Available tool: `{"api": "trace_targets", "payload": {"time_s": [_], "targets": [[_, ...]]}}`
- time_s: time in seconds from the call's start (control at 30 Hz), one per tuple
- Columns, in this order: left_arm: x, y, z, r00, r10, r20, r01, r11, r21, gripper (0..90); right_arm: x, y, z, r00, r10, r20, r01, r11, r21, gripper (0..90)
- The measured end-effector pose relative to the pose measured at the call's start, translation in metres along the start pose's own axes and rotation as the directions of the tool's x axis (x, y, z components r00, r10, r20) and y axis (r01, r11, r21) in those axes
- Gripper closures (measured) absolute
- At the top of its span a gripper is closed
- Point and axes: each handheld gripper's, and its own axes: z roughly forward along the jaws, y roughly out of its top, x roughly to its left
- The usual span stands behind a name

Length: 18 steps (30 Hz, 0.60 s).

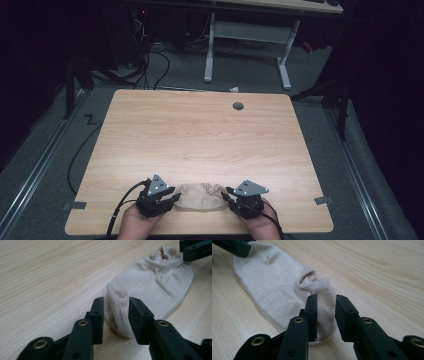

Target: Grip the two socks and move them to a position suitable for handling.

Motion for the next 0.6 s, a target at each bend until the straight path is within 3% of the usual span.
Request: {"api": "trace_targets", "payload": {"time_s": [0.3,0.43,0.6], "targets": [[0.024,0.004,-0.007,0.9988,0.007,-0.049,-0.009,0.9988,-0.049,49.5,-0.021,0.000,0.000,0.9940,0.040,0.102,-0.034,0.998,-0.061,58.5],[0.046,0.001,-0.011,0.9911,0.022,-0.131,-0.030,0.9980,-0.056,46.6,-0.035,0.000,0.003,0.9876,0.055,0.147,-0.045,0.997,-0.067,57.8],[0.070,-0.004,-0.014,0.9810,-0.033,-0.191,0.023,0.9982,-0.056,45.0,-0.057,-0.007,0.002,0.9731,0.102,0.206,-0.093,0.994,-0.056,56.8]]}}
